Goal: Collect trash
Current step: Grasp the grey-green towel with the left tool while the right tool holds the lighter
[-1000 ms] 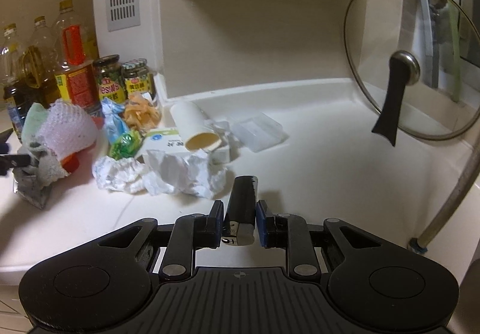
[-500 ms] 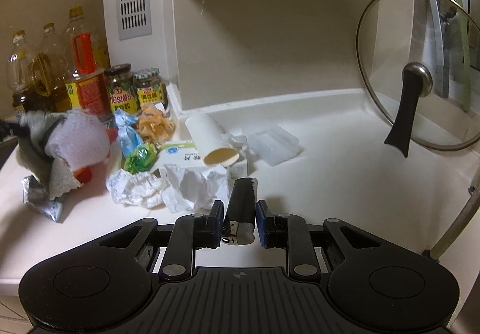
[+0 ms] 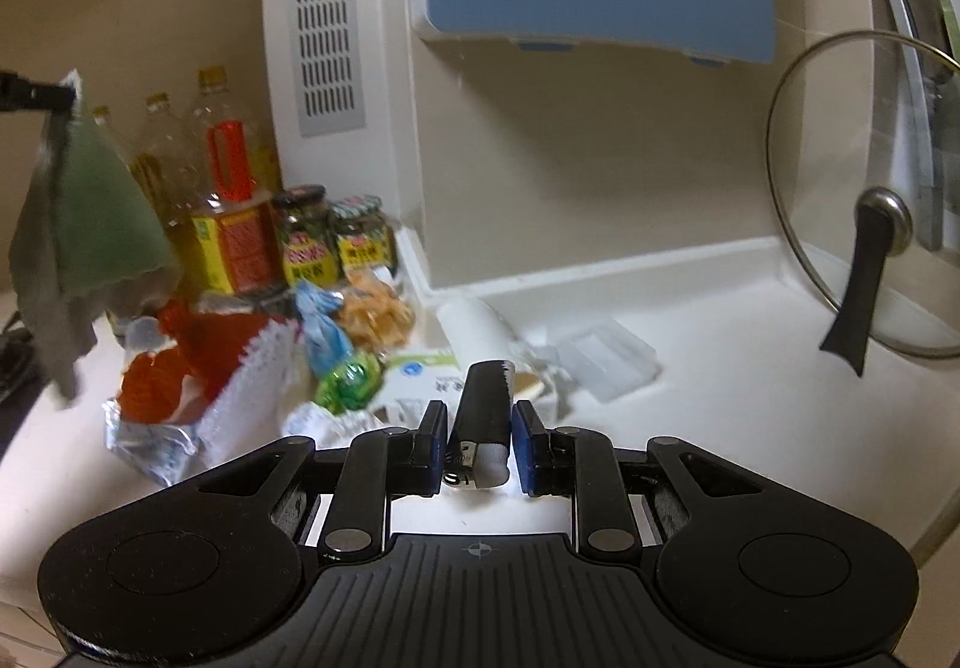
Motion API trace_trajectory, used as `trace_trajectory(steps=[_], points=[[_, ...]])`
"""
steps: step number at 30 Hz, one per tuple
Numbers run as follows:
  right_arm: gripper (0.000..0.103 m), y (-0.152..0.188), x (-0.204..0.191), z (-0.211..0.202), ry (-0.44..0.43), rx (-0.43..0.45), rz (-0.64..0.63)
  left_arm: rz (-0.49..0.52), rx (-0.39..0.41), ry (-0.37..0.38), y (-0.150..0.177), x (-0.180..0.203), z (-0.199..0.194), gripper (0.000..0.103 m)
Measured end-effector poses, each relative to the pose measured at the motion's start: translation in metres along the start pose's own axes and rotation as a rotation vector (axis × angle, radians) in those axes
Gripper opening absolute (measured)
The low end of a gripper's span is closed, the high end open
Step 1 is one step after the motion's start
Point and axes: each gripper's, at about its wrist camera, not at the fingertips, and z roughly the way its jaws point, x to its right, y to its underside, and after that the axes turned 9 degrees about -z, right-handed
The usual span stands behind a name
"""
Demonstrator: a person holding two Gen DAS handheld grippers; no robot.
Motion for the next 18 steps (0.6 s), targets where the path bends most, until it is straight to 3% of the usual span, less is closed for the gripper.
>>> trace_trajectory(steps=[2,4,6,8,10,18], points=[[0.023,-0.004,0.001,-0.003,-0.02,0.017,0.0,-0.01,0.026,0.001,-0.008,0.007,-0.015,0.004],[0.012,-0.008,0.002,-0.006,-0.044,0.034,-0.004,-0.018,0.042,0.008,-0.016,0.013,-0.028,0.004],[0.012,-0.011,0.001,-0.011,-0.066,0.048,-0.011,-0.029,0.051,0.014,-0.019,0.02,-0.039,0.004],[0.003,-0.012,-0.001,-0.013,-0.084,0.051,-0.028,-0.041,0.047,0.019,-0.019,0.026,-0.049,0.004],[0.001,-0.009,-0.002,-0.013,-0.084,0.049,-0.046,-0.053,0.038,0.025,-0.013,0.03,-0.057,0.004],[0.001,0.029,0.028,-0.013,0.068,-0.044,0.02,-0.109,-0.051,0.117,0.029,0.033,-0.064,0.004]])
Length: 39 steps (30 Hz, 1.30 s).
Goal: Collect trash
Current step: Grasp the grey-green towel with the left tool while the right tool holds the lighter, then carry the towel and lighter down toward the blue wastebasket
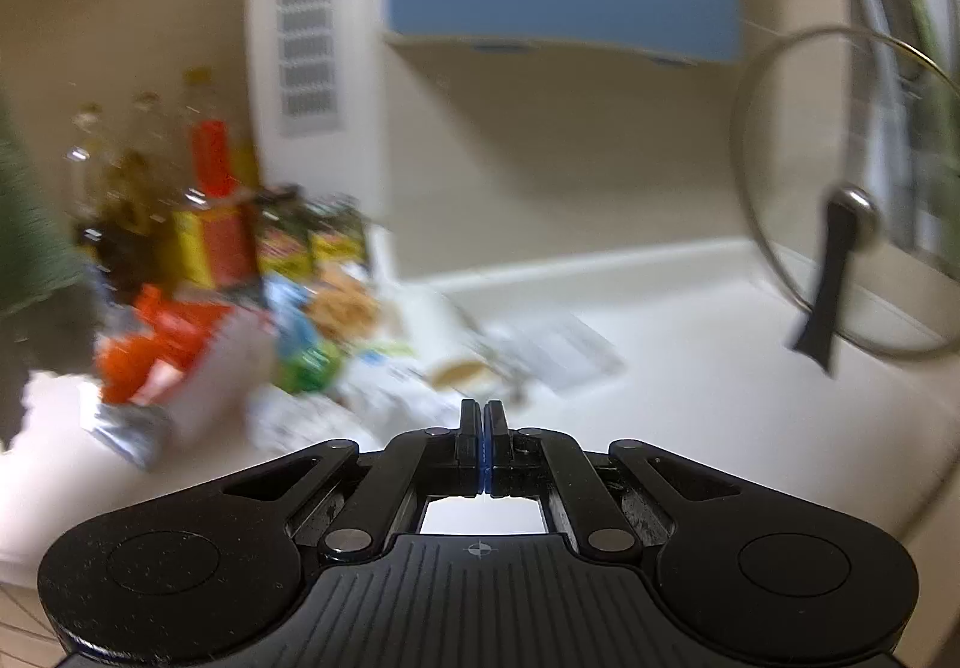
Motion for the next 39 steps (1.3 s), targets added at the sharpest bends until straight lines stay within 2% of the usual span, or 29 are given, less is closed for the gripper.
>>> trace_trajectory(steps=[8,9,10,12,19,22,24,27,30,33,39], points=[[0.004,0.045,0.011,-0.035,0.014,-0.097,-0.041,-0.031,-0.052,0.099,0.036,0.004,-0.005,0.004],[0.014,0.05,0.013,-0.041,0.026,-0.113,-0.034,-0.034,-0.057,0.107,0.039,0.005,-0.005,0.004],[0.035,0.056,0.015,-0.047,0.031,-0.126,-0.024,-0.043,-0.064,0.118,0.043,0.005,-0.005,0.004],[0.054,0.067,0.016,-0.06,0.017,-0.137,-0.012,-0.065,-0.079,0.144,0.049,0.006,-0.004,0.004],[0.054,0.093,0.005,-0.084,-0.122,-0.239,-0.274,-0.072,-0.148,0.221,0.068,0.019,-0.001,0.004],[0.054,0.104,0.009,-0.078,-0.157,-0.285,-0.33,-0.083,-0.174,0.245,0.077,0.028,0.0,0.004],[0.054,0.109,0.016,-0.073,-0.183,-0.295,-0.324,-0.093,-0.198,0.255,0.085,0.034,0.001,0.004],[0.052,0.11,0.032,-0.064,-0.25,-0.299,-0.231,-0.113,-0.231,0.257,0.095,0.043,0.0,0.004],[0.026,0.102,0.036,-0.058,-0.272,-0.295,-0.232,-0.133,-0.264,0.248,0.106,0.052,-0.002,0.004],[0.023,0.096,0.038,-0.054,-0.297,-0.298,-0.217,-0.154,-0.297,0.231,0.119,0.058,-0.005,0.004],[0.023,0.081,0.03,-0.058,-0.32,-0.225,-0.148,-0.189,-0.343,0.207,0.142,0.063,-0.011,0.004]])
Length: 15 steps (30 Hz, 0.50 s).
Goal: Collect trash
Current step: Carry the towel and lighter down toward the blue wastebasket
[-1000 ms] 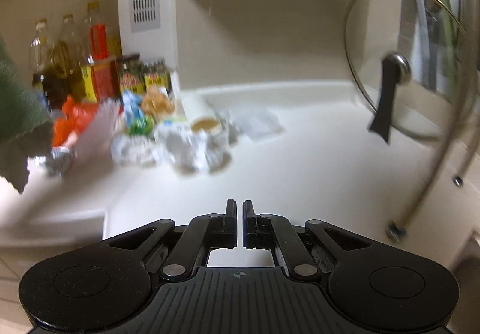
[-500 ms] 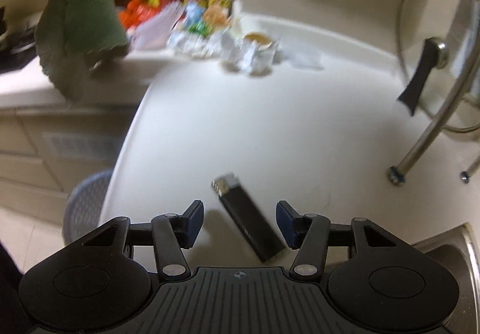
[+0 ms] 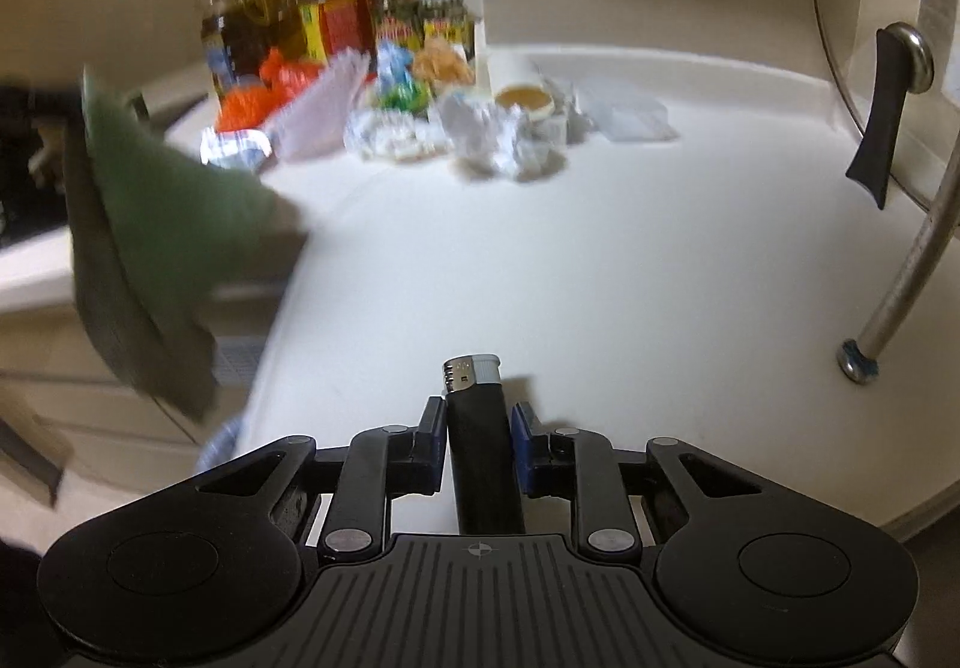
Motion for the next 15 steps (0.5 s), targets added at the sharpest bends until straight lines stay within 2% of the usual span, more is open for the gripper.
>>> trace_trajectory(steps=[7,15], points=[[0.023,-0.025,-0.053,-0.015,-0.004,0.114,0.074,0.0,-0.054,0.015,0.029,-0.014,-0.001,0.004],[0.023,-0.02,-0.118,-0.013,0.0,0.137,0.136,0.016,-0.151,0.102,0.066,-0.027,-0.015,0.004]])
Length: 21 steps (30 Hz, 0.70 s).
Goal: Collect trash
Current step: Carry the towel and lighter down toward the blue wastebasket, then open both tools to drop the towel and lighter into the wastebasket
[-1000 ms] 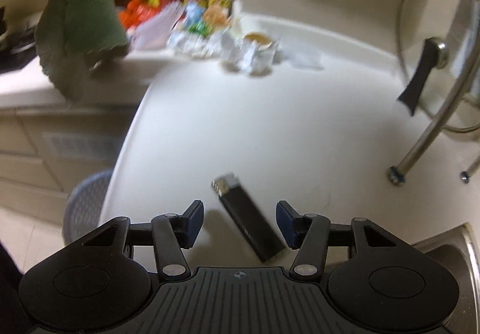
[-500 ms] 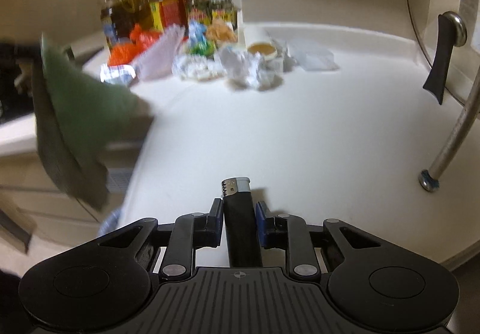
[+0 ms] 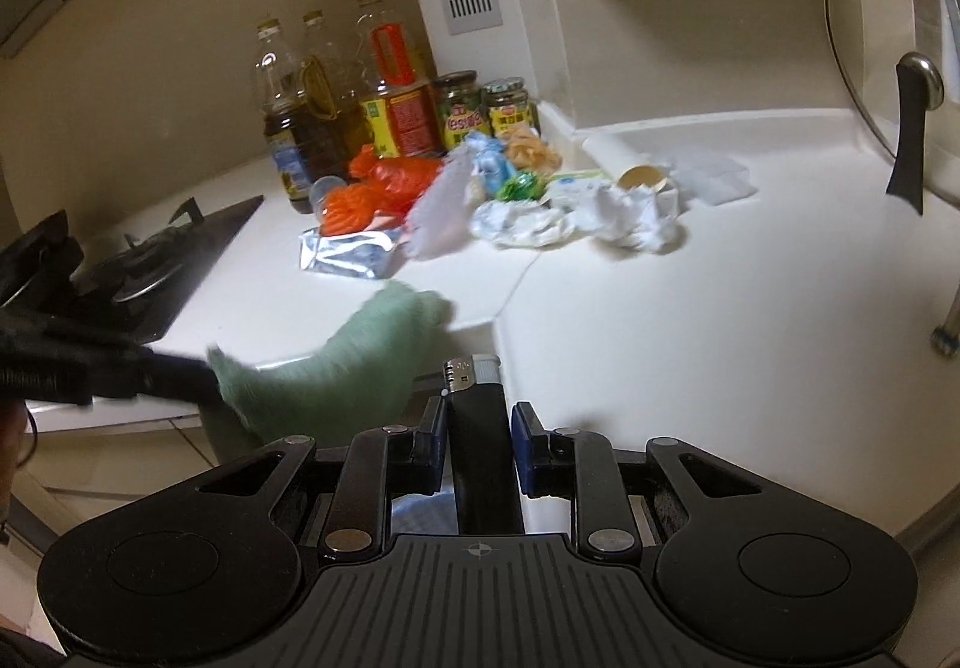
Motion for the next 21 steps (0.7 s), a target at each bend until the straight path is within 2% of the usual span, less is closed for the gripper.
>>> trace_trajectory(steps=[7,15,21], points=[[0.023,0.009,-0.03,0.016,0.041,0.005,0.024,0.0,-0.067,0.018,0.025,-0.02,0.014,0.004],[0.023,0.011,-0.039,0.042,0.01,-0.029,-0.008,-0.066,-0.099,-0.038,0.032,-0.048,0.045,0.004],[0.023,0.019,-0.04,0.054,-0.003,-0.051,-0.033,-0.073,-0.123,-0.082,0.036,-0.06,0.066,0.004]])
